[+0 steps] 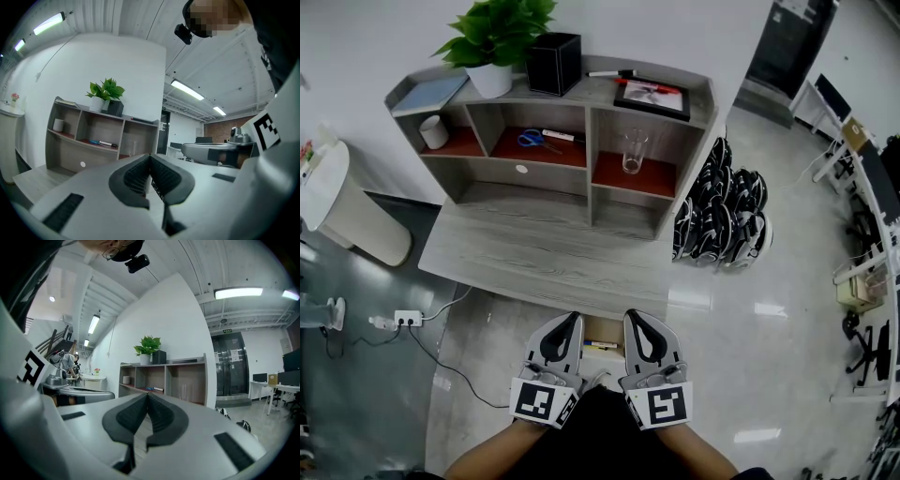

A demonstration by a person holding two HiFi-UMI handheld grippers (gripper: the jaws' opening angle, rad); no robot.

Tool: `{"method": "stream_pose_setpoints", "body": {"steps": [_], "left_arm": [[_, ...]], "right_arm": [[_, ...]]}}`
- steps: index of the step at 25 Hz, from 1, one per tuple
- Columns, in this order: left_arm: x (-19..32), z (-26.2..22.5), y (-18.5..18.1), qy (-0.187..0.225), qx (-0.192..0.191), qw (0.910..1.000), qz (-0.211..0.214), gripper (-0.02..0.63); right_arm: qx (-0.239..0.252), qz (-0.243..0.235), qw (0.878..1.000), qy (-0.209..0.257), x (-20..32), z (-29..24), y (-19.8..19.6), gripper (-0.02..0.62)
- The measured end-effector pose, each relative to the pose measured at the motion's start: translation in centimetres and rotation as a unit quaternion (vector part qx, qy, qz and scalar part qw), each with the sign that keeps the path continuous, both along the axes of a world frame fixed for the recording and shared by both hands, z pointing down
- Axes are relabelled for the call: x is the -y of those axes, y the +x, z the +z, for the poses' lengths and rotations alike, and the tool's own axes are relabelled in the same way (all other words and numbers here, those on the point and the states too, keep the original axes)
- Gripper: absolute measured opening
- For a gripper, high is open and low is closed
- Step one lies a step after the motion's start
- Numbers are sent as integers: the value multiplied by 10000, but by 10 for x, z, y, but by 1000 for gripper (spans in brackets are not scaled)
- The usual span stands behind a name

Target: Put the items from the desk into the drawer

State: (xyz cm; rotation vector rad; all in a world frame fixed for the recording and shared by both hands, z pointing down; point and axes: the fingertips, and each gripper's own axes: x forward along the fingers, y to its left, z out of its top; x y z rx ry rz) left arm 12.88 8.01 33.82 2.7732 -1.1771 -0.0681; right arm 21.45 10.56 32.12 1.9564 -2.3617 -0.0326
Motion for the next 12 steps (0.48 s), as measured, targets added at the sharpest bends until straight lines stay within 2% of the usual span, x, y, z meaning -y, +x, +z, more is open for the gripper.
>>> {"method": "stream_pose_setpoints", "body": {"steps": [3,7,12], "left_arm": [[-2,-2,-1,35,8,10000,0,14],[-5,-3,-3,104,55,9999,-10,14],[-6,1,-7,111,64,9999,0,14]], "right_arm": [[121,-37,9998,160,0,-8,-5,18],[-35,-73,9999,60,-2,-1,-6,18],[116,-83,9997,184,1,-3,-12,18]]}}
